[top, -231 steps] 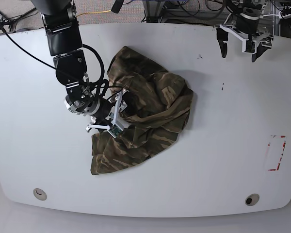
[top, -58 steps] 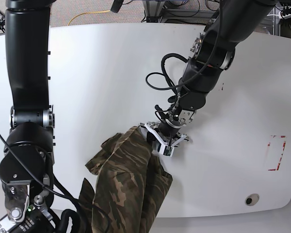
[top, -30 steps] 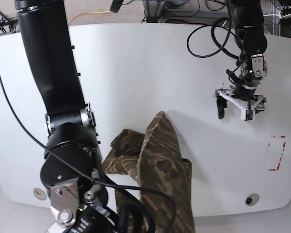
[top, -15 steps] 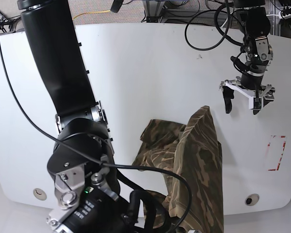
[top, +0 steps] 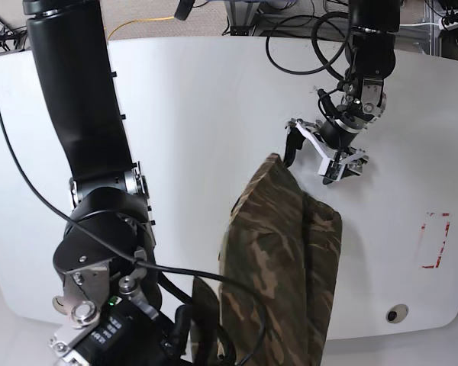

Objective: Fold the T-shirt properly
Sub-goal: 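Move the left gripper to the hanging shirt and grasp another edge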

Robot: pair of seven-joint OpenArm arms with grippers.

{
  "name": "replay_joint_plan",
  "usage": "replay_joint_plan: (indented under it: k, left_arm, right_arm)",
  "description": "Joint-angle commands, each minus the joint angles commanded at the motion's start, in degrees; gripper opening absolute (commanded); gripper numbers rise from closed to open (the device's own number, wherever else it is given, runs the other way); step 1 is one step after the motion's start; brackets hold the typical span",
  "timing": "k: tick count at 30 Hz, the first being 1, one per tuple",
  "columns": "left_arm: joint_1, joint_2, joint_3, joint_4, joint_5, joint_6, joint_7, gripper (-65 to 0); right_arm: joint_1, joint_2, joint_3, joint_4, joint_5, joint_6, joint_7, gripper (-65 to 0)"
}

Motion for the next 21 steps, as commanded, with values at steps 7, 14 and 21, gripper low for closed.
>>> replay_joint_plan:
  k: [7,14,21]
  left_arm:
    - [-5.9,2.6,-0.4,-9.3,-0.1,1.1,-0.1,-9.0]
    - [-11.4,4.6,0.3,-16.4,-0.3,3.0,-0.1,-9.0]
    - [-16.4,6.6,0.4,-23.1,-0.4,3.0,-0.1,-9.0]
  right_arm:
    - [0.0,0.6,0.0,0.0,0.1,0.0,0.0,-65.0]
    - [0.0,0.7,0.0,0.0,0.1,0.0,0.0,-65.0]
    - [0.0,1.3,0.0,0.0,0.1,0.0,0.0,-65.0]
